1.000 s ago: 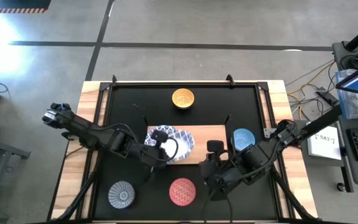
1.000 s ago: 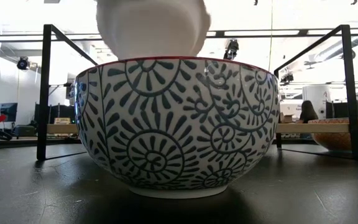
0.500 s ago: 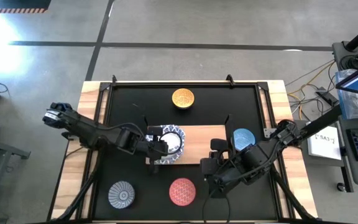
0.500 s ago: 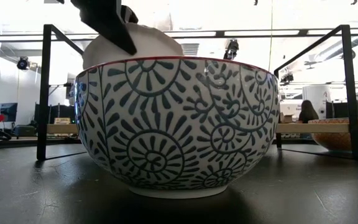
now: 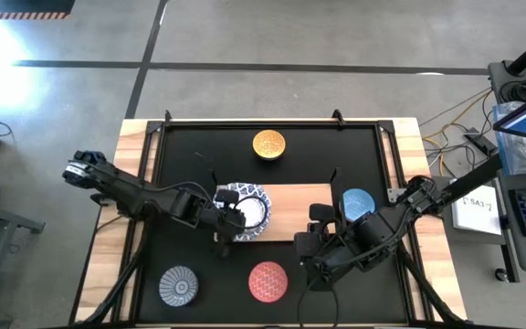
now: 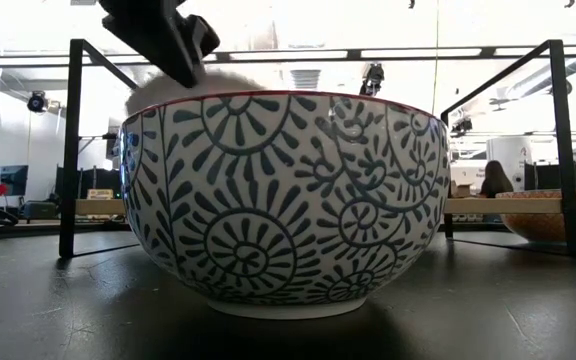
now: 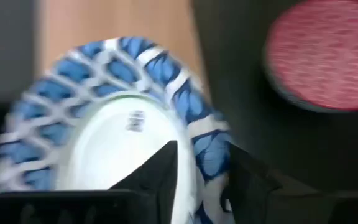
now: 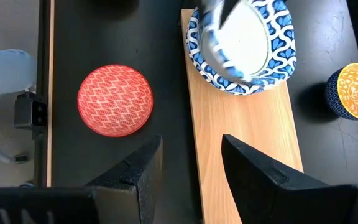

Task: Place and stack bowls onto a shelf
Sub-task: Stack the white patterned bowl on top of the other white patterned bowls on the shelf, then put the yellow patterned bowl on the shelf on the shelf

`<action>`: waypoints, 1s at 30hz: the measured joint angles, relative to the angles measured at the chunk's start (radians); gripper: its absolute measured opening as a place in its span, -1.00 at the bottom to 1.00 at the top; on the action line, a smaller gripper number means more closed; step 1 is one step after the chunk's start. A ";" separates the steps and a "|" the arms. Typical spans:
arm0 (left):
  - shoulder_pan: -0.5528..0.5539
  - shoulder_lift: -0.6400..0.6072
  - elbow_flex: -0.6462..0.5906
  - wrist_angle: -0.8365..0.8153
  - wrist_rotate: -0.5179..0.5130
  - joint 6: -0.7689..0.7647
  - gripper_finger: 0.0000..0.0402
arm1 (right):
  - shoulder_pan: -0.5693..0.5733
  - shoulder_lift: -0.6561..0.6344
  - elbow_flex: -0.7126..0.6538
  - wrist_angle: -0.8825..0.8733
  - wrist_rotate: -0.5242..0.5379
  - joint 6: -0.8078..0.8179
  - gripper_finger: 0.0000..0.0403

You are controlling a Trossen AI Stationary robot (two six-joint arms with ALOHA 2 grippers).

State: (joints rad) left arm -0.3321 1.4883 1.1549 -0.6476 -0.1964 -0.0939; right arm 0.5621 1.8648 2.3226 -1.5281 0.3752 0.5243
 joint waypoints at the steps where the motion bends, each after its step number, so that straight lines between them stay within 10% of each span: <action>1: -0.001 0.000 0.000 -0.002 0.036 0.001 -0.45 | 0.000 0.000 0.000 -0.001 0.000 0.000 -0.23; 18: -0.025 0.000 0.081 -0.008 0.150 0.006 -0.26 | -0.049 -0.014 0.000 -0.043 0.035 0.129 -0.22; 30: -0.062 0.000 0.090 0.023 0.150 0.001 -0.27 | -0.287 -0.017 -0.012 -0.043 -0.016 -0.193 -0.26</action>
State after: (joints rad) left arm -0.3941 1.4887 1.2446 -0.6250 -0.0465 -0.0927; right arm 0.2747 1.8477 2.3108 -1.5709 0.3593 0.3317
